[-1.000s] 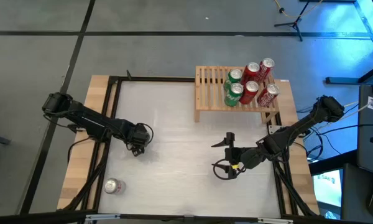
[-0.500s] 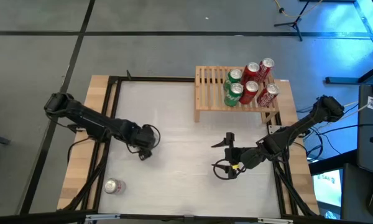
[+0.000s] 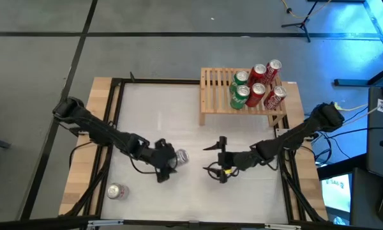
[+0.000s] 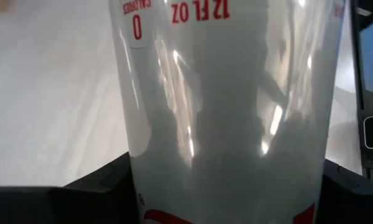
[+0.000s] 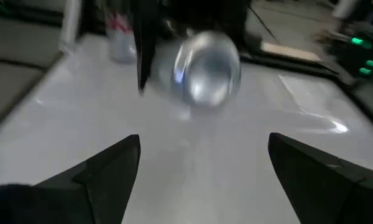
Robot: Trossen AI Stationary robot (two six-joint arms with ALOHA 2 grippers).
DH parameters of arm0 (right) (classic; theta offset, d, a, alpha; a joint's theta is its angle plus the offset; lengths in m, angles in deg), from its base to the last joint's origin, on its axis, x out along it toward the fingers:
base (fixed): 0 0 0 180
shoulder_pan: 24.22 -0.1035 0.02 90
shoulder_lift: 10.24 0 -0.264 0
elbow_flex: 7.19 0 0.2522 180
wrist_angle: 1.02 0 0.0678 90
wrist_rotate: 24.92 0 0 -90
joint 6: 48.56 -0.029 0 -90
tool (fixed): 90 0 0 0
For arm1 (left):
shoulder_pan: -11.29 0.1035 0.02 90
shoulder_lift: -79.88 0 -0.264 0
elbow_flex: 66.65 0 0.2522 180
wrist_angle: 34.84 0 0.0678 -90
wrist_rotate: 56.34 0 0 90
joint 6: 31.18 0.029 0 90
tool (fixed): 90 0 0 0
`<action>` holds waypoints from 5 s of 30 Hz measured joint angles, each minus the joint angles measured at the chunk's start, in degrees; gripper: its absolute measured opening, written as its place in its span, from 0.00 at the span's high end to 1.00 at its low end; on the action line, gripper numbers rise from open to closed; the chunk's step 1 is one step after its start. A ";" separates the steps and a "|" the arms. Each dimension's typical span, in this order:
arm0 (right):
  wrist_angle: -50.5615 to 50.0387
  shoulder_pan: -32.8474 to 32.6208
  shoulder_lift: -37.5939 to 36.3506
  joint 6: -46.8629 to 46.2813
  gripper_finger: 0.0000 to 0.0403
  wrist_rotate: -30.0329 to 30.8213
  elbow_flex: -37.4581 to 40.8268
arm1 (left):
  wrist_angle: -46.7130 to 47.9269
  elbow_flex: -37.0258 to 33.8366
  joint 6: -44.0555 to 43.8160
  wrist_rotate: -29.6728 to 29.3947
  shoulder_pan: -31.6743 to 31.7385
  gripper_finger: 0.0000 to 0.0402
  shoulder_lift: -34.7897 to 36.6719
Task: Place canned beverage on shelf
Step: Put the top silver soda can on the shelf
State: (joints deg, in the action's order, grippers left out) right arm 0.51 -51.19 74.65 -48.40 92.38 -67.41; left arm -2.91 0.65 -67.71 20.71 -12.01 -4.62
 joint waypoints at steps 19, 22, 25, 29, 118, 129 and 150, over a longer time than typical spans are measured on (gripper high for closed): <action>27.94 7.03 14.33 -5.06 0.13 -16.17 0.00 | -16.71 0.00 10.43 -4.40 -1.56 0.30 -9.10; 29.47 7.23 15.37 -6.13 0.13 -17.73 -0.32 | -17.70 0.00 11.34 -4.82 -1.64 0.30 -9.10; 29.28 7.15 16.61 -6.18 0.13 -18.63 -1.46 | -18.15 0.00 11.40 -5.85 -1.66 0.30 -9.10; 28.36 7.16 16.74 -5.94 0.14 -19.09 -2.36 | -18.71 0.00 11.80 -6.14 -1.62 0.30 -9.10; 53.01 -5.28 -5.89 18.53 0.28 -8.06 18.26 | -86.63 -9.53 27.67 2.59 2.73 0.15 -18.11; 50.77 -5.30 -8.38 21.40 0.28 -8.31 17.05 | -87.40 -9.49 27.65 1.29 2.82 0.08 -18.09; 38.00 -10.42 -14.31 19.49 0.28 1.99 16.83 | -89.23 -8.89 28.42 2.17 2.47 0.02 -18.26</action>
State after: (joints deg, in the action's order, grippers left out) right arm 38.51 -61.61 60.35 -28.91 94.38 -50.58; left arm -92.14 -8.24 -39.29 22.88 -9.55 -22.88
